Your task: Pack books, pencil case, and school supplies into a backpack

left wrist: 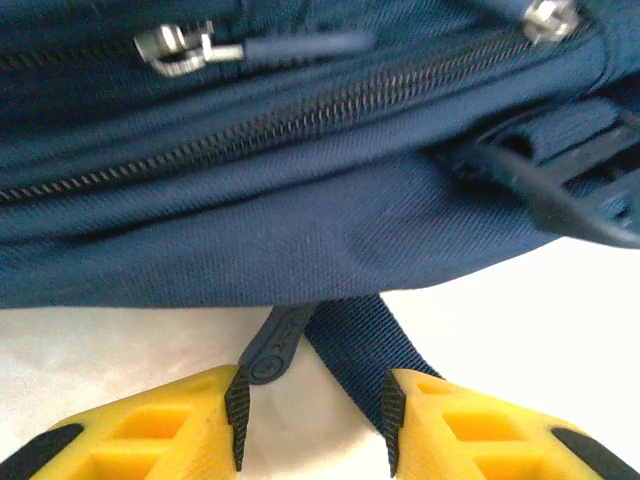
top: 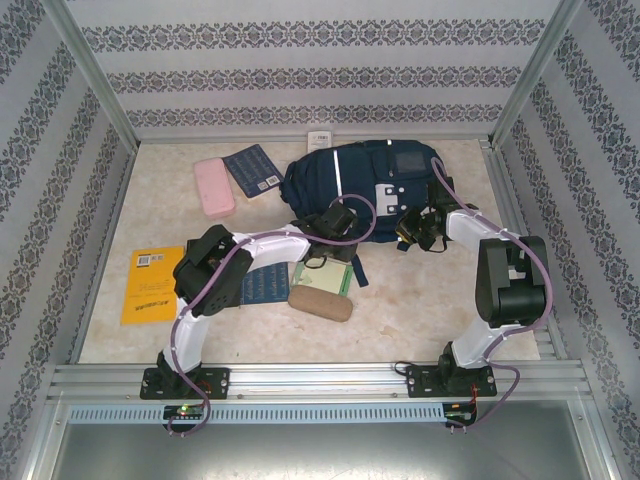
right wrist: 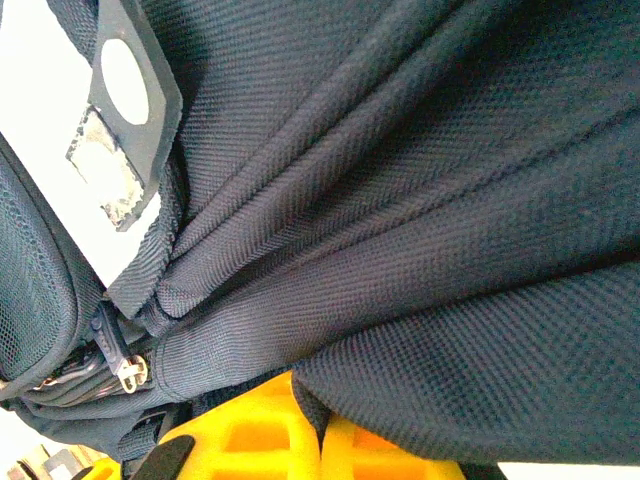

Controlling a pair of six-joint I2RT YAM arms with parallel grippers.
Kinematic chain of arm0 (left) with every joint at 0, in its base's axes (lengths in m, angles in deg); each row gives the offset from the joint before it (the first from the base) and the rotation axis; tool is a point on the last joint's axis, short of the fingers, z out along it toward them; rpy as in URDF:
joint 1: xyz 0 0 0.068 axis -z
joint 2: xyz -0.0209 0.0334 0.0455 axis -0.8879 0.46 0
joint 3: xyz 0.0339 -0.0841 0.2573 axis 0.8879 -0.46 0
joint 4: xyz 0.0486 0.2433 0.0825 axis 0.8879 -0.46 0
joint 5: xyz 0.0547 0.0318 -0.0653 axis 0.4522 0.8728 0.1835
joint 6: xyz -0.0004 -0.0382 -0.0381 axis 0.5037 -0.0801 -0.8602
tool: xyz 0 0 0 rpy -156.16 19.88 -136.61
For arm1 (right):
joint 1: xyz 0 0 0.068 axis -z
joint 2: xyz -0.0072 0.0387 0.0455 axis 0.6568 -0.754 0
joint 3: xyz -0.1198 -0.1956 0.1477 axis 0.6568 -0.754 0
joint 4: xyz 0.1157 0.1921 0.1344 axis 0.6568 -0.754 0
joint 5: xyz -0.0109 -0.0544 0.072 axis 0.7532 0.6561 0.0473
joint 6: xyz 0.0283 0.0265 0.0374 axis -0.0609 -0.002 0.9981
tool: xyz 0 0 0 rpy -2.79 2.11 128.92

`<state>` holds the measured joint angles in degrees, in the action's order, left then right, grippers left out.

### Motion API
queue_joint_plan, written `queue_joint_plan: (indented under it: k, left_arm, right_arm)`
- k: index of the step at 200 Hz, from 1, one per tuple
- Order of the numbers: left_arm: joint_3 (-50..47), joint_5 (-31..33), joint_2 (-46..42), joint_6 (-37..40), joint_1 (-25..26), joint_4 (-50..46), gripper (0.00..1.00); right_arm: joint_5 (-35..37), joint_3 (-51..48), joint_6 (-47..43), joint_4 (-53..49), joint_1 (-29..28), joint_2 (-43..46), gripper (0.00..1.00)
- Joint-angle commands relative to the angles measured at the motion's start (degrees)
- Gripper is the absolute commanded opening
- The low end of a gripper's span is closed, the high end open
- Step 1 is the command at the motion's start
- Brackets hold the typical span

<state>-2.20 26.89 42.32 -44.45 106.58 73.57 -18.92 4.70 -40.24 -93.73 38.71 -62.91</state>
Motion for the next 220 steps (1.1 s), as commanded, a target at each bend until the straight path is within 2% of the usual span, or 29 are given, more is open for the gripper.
queue_joint_plan:
  k: [1,45,65,79,86,93,100,117,132,220]
  left_arm:
    - [3.0,-1.8,2.2,2.2,-0.9,-3.4,0.42]
    - [5.9,-2.4,4.3,2.9,-1.2,-4.9,0.42]
    - [6.3,-2.5,4.2,3.3,-1.3,-5.1,0.31]
    - [6.9,-2.9,4.0,3.8,-1.3,-5.9,0.13]
    - [7.1,-3.2,3.6,3.9,-1.2,-6.4,0.11]
    - [7.0,-3.4,3.0,4.0,-1.2,-6.6,0.15]
    - [6.7,-3.4,2.2,4.0,-1.3,-6.7,0.24]
    - [5.7,-3.3,0.3,4.1,-1.6,-6.9,0.3]
    - [5.1,-4.1,-1.2,4.0,-2.4,-6.9,0.42]
    - [5.8,-9.4,0.2,2.7,-4.0,-6.9,0.4]
  right_arm:
    - [-1.4,1.5,-0.9,1.0,0.4,-0.6,0.0]
    - [-1.6,1.3,-1.0,0.9,0.3,-0.4,0.0]
    - [-1.7,1.0,-1.1,0.9,0.3,-0.4,0.0]
    - [-1.7,0.9,-1.1,0.9,0.3,-0.4,0.0]
    - [-1.7,0.9,-1.1,0.9,0.3,-0.4,0.0]
    - [-1.8,0.8,-1.1,1.0,0.3,-0.4,0.0]
    - [-1.7,0.8,-1.1,0.9,0.3,-0.3,0.0]
    - [-1.7,0.7,-1.2,0.9,0.3,-0.2,0.0]
    - [-1.7,0.6,-1.2,1.1,0.3,-0.2,0.0]
    - [-1.9,0.2,-1.0,1.3,0.3,-0.4,0.0]
